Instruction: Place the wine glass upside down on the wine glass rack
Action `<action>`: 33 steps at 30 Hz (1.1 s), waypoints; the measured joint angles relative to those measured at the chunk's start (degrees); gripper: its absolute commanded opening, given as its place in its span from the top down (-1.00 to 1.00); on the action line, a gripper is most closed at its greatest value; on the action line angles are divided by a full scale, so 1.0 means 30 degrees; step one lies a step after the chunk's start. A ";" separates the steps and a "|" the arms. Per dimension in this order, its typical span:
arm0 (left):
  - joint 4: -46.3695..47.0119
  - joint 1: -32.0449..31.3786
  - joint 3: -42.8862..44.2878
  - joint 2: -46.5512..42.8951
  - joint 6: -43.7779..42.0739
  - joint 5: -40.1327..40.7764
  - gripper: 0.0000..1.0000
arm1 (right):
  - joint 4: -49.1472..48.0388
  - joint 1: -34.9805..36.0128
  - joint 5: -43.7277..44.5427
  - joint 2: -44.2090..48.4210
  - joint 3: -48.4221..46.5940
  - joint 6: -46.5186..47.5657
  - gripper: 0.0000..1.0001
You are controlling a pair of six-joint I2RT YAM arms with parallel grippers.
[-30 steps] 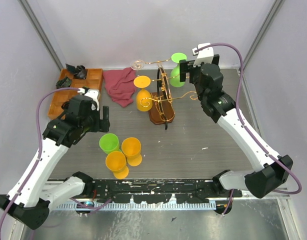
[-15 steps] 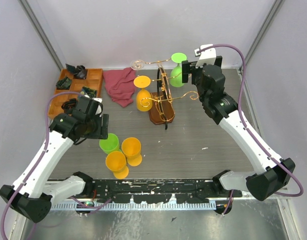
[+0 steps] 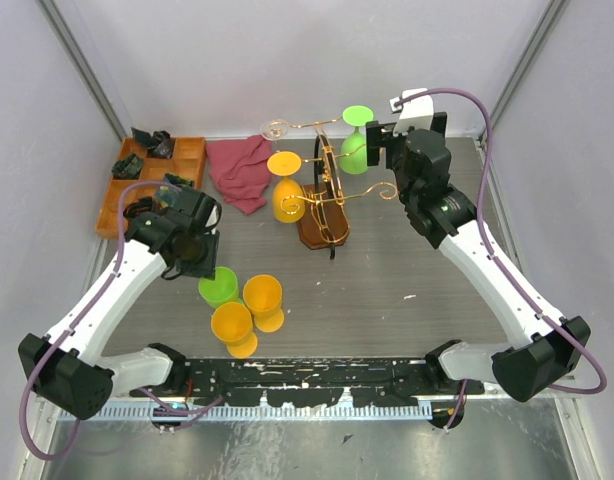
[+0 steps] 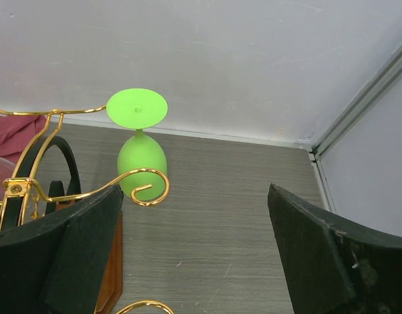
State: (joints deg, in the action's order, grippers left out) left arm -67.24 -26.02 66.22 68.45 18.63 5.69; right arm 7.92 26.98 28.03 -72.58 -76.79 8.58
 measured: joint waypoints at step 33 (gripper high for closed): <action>1.4513 0.0051 0.9464 -0.2055 -0.9049 0.5093 1.00 | 0.3308 -0.0175 -0.5931 -0.3228 -0.6936 -0.5559 -1.00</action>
State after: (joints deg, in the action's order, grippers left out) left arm -23.70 -25.87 94.61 62.28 -8.51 20.97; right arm 17.85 26.46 10.24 -82.26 -97.60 -8.10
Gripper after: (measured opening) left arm 0.010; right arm 0.999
